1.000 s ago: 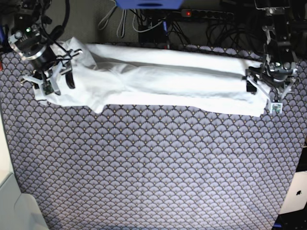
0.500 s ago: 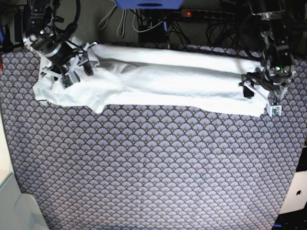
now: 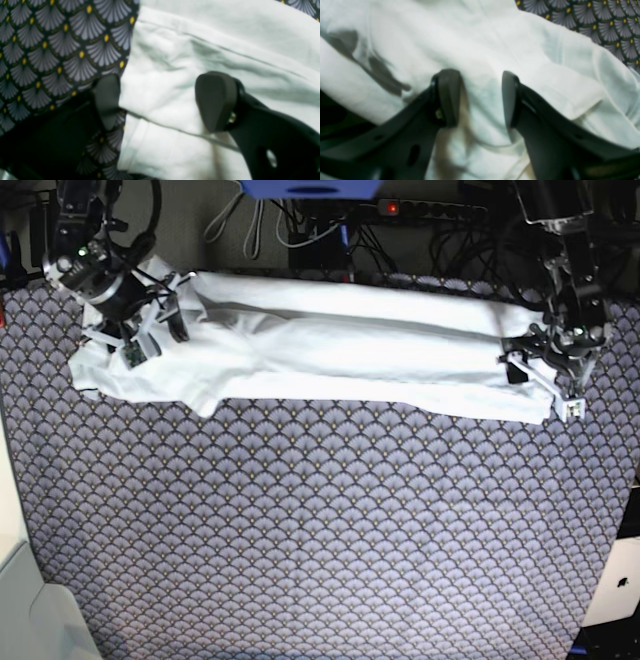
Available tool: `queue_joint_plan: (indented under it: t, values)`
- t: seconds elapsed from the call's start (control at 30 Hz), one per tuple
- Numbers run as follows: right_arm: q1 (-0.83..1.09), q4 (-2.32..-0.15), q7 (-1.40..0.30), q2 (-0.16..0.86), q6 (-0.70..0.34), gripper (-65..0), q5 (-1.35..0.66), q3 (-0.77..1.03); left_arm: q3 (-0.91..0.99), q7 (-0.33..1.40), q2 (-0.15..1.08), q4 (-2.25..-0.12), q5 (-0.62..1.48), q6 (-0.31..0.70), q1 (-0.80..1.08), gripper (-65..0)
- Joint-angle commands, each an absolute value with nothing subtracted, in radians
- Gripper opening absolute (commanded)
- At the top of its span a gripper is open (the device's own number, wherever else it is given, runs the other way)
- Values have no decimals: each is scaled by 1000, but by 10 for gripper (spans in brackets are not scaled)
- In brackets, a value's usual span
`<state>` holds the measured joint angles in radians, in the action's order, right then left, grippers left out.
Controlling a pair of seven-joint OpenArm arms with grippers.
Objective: Fold the T-shirt properly
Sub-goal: 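Hold the shirt end with the right gripper while the left gripper regrips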
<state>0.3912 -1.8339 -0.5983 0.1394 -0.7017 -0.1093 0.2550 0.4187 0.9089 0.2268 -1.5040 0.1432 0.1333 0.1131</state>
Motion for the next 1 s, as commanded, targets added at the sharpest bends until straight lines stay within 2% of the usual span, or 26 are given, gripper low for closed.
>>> queue_joint_plan:
  t: [0.0,0.23,0.3,0.37,0.53,0.63,0.8,0.97]
  values:
    - [387,-1848,-576,150,-698,-365,-122,259,418,915,236,-1494,128,128,99,-151]
    - [378,-1848,-576,156,-698,-365,-122,260,418,917,220,-1442,131,128,102,-156]
    - [372,-1847,-584,156,-698,-365,-120,260,418,917,213,-1443,131,128,111,-176]
    - [372,-1847,-582,156,-698,-365,-120,260,418,917,208,-1443,131,128,117,-243]
    - [364,-1847,-584,156,-698,-365,-120,260,417,918,206,-1438,131,128,128,-484]
    - [364,-1847,-582,156,-698,-365,-120,260,417,918,206,-1438,131,128,131,-579]
    - [364,-1847,-582,156,-698,-365,-120,260,417,921,208,-1452,131,128,131,-644]
    - [364,-1847,-584,156,-698,-365,-120,260,417,929,205,-1560,131,128,133,-646]
